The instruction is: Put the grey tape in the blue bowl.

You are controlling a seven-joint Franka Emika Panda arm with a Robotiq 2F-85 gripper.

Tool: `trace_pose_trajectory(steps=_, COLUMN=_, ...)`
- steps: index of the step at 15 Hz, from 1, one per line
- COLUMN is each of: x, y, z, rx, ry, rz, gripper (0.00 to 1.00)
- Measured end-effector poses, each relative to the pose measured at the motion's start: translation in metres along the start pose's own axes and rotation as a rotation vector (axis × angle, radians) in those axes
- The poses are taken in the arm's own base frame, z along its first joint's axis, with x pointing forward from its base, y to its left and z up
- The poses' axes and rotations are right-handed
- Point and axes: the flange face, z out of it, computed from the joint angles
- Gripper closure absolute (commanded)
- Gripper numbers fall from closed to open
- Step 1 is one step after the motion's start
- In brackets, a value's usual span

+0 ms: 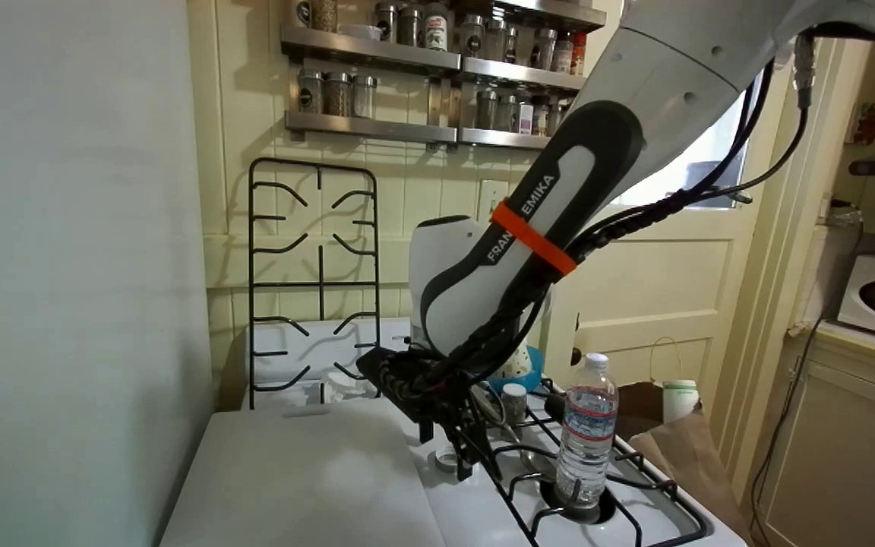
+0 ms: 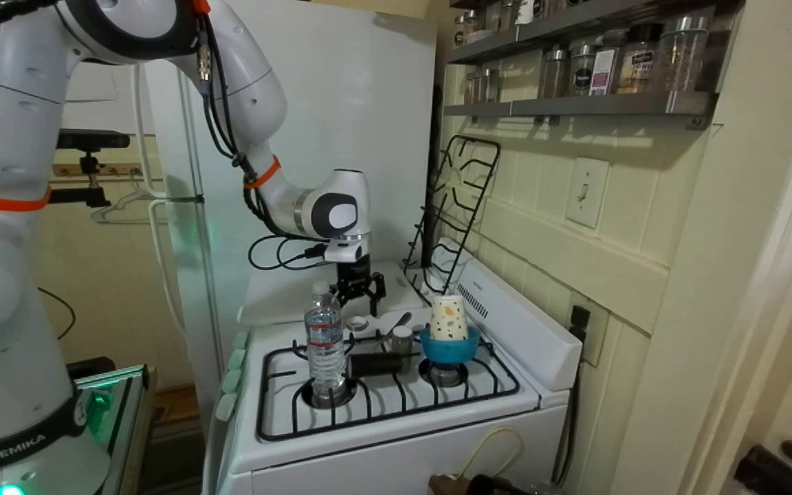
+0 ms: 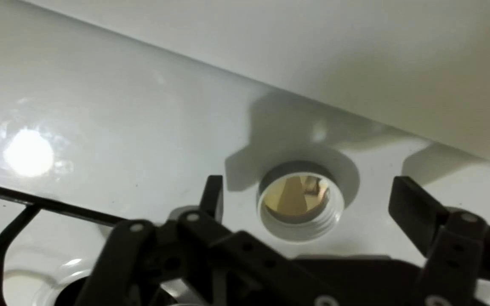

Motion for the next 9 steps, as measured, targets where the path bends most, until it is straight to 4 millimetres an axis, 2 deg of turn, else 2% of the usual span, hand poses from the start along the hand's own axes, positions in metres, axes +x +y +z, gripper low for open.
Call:
trace_pose_trajectory(steps=2, x=-0.0025, y=-0.0034, z=0.0053, rx=-0.004, ry=0.004, rz=0.006, gripper=0.41)
trace_pose_trajectory(steps=6, x=-0.0022, y=-0.0085, z=-0.0010, rx=0.007, ry=0.013, rz=0.031, gripper=0.71)
trace_pose_trajectory(steps=7, x=-0.0020, y=-0.0087, z=-0.0023, rx=0.006, ry=0.015, rz=0.037, gripper=0.76)
trace_pose_trajectory(steps=9, x=-0.0013, y=-0.0100, z=-0.0043, rx=0.010, ry=0.018, rz=0.049, gripper=0.76)
